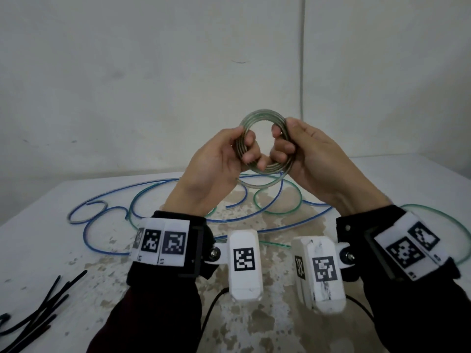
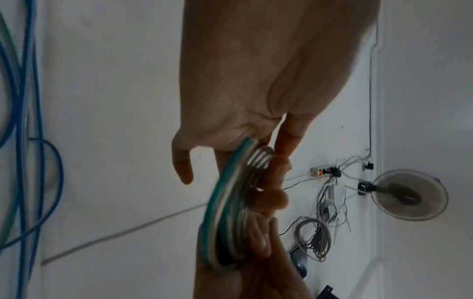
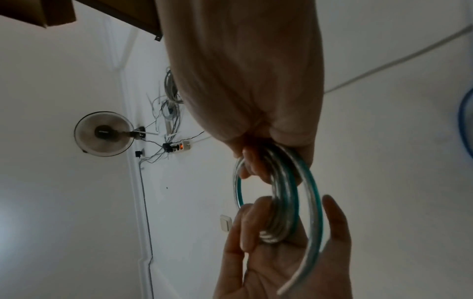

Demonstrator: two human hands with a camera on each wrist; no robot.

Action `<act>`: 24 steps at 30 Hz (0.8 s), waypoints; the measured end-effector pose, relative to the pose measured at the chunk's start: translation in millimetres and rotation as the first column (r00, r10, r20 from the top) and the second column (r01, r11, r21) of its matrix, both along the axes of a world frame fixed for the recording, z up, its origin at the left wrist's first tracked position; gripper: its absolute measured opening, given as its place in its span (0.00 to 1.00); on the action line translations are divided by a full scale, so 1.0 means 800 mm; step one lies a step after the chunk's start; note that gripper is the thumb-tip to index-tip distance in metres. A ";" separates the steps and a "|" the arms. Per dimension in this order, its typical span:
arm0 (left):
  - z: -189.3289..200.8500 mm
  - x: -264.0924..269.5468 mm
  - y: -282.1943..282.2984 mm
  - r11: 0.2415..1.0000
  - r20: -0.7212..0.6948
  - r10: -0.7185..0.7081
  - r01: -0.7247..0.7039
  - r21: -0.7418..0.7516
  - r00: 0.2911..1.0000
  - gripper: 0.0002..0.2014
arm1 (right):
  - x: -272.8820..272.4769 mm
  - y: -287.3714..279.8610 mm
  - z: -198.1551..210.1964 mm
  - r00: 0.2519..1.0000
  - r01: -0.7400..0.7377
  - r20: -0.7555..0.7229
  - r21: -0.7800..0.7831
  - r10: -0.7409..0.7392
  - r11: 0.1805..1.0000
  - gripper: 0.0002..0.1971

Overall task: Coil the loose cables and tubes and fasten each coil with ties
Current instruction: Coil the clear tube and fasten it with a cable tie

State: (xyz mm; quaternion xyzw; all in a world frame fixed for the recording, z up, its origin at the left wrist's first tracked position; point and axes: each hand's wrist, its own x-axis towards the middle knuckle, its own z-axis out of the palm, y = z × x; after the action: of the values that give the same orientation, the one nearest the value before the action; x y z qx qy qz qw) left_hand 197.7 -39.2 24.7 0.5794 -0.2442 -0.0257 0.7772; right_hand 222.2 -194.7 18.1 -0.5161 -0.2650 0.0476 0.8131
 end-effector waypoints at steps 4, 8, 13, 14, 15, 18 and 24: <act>-0.002 -0.001 -0.006 0.984 -0.061 0.058 -0.047 0.174 0.996 0.15 | -0.003 -0.007 -0.001 0.982 0.131 0.177 -0.368 -0.069 0.921 0.18; -0.009 0.004 -0.001 0.955 -0.087 0.089 -0.061 0.291 0.992 0.13 | -0.007 -0.005 -0.002 0.962 0.213 0.261 -0.547 -0.077 0.810 0.18; -0.014 0.002 0.004 0.901 -0.023 0.053 -0.038 0.433 0.998 0.17 | -0.008 -0.003 -0.004 0.958 0.248 0.268 -0.586 -0.104 0.772 0.09; -0.015 0.002 0.003 0.902 0.022 0.066 -0.069 0.427 0.998 0.17 | -0.008 -0.002 -0.004 0.960 0.244 0.258 -0.561 -0.113 0.791 0.08; -0.015 0.003 0.003 0.908 0.066 0.088 -0.107 0.406 0.994 0.16 | -0.008 -0.001 -0.003 0.963 0.231 0.240 -0.516 -0.120 0.825 0.08; -0.013 0.009 0.001 0.950 0.106 0.193 -0.213 0.229 0.976 0.16 | -0.004 -0.001 -0.005 0.976 0.187 0.175 -0.375 -0.129 0.908 0.12; -0.008 0.019 0.010 0.950 0.001 0.245 -0.240 -0.200 0.969 0.17 | -0.005 0.004 -0.007 0.999 -0.030 0.018 -0.235 0.035 0.972 0.17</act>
State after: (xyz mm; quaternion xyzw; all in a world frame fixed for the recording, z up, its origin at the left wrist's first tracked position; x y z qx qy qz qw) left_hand 212.8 -31.5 18.0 0.5248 -0.1823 0.1020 0.8252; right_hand 218.5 -191.4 12.4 -0.6047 -0.2750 0.0860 0.7425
